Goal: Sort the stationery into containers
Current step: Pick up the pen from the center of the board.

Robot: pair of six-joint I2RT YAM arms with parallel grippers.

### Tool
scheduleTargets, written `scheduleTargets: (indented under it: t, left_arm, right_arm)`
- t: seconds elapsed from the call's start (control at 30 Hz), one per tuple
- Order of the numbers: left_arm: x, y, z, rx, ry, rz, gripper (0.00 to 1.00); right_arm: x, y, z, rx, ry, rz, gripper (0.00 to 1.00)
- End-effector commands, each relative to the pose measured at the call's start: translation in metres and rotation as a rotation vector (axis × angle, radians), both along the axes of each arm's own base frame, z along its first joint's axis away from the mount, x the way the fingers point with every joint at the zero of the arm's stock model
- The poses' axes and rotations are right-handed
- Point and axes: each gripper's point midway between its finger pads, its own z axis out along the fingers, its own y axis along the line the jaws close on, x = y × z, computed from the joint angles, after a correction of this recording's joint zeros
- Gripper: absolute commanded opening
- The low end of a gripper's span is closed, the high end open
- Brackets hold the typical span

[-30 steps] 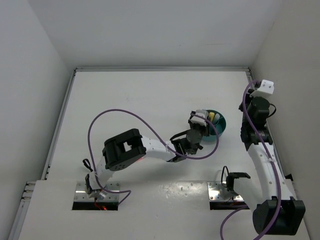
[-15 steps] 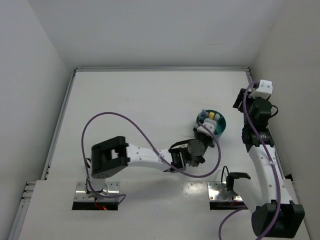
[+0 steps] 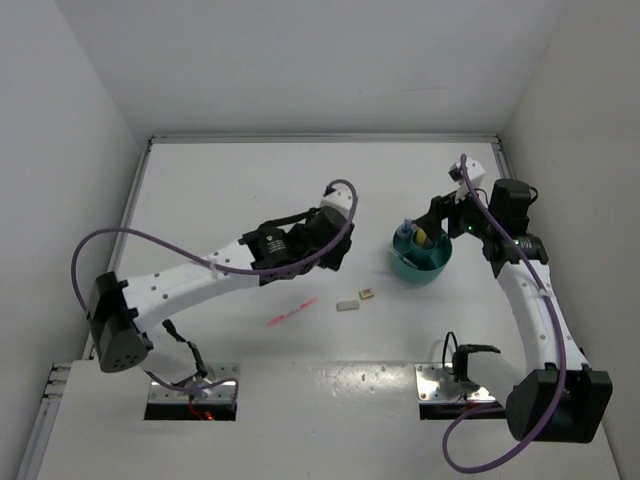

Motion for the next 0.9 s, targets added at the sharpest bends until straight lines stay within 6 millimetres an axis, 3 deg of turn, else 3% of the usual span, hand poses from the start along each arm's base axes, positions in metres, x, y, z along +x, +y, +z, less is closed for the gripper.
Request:
scheduleTargets:
  t: [0.0, 0.17, 0.27, 0.47, 0.87]
  left_arm:
    - [-0.046, 0.041, -0.092, 0.354, 0.321, -0.193, 0.49]
    - [-0.060, 0.038, -0.154, 0.495, 0.444, -0.287, 0.48]
    - [-0.058, 0.040, -0.177, 0.548, 0.469, -0.286, 0.48]
    - [-0.047, 0.041, -0.191, 0.534, 0.490, -0.290, 0.48]
    - [-0.053, 0.036, -0.216, 0.501, 0.523, -0.341, 0.48]
  right_arm:
    - [-0.008, 0.013, 0.013, 0.013, -0.021, 0.105, 0.71]
    - [-0.009, 0.011, 0.014, 0.007, -0.041, 0.084, 0.71]
    - [-0.009, 0.011, 0.014, 0.007, -0.041, 0.084, 0.71]
    - [-0.008, 0.008, 0.013, -0.002, -0.040, 0.067, 0.71]
    - [-0.006, 0.004, 0.010, -0.012, -0.039, 0.049, 0.71]
